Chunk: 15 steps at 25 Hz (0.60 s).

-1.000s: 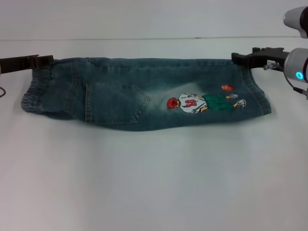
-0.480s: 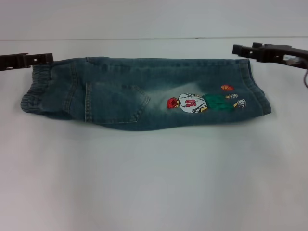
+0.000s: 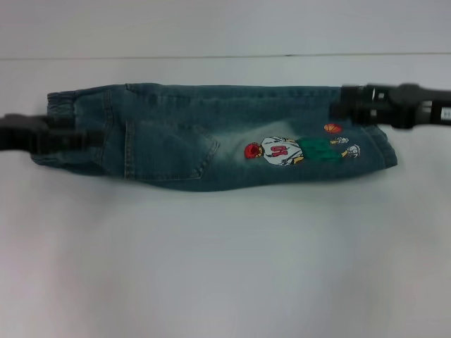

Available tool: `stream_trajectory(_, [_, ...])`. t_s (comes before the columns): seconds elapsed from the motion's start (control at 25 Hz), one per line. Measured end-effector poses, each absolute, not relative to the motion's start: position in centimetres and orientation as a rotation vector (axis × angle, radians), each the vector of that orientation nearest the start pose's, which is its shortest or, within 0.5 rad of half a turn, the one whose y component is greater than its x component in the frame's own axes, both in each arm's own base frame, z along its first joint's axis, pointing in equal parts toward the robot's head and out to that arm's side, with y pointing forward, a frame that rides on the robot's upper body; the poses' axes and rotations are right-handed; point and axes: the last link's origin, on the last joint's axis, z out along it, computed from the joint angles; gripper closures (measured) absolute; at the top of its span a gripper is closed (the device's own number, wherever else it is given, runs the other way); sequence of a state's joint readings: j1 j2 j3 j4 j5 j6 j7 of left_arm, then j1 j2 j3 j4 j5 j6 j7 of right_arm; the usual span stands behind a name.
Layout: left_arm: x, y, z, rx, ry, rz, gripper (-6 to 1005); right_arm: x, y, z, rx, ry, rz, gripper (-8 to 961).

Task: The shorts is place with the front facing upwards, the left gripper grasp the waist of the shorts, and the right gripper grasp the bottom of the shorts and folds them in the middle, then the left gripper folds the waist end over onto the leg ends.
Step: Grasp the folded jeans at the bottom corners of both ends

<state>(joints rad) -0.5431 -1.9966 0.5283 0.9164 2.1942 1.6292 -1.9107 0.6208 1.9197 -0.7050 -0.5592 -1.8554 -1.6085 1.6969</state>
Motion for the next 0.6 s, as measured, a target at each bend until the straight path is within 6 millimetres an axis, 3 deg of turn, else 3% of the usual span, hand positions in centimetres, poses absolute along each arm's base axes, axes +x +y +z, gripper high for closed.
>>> stream_trajectory(0.2, [-29.5,35.1,8.7,-2.474,-1.120,-0.349,110,24.5,34.6,5.0,-2.810,0.912,0.813,144])
stream_trajectory(0.36, [-31.4,36.0,9.0,-2.377,-1.139,-0.179,117,24.6,34.1,4.1,-2.853,0.924,0.767,145])
stream_trajectory(0.6, [-32.1,37.3,9.1,-2.304,-1.093,-0.059,127,24.6,33.8,3.8,-2.873,0.922,0.759,144])
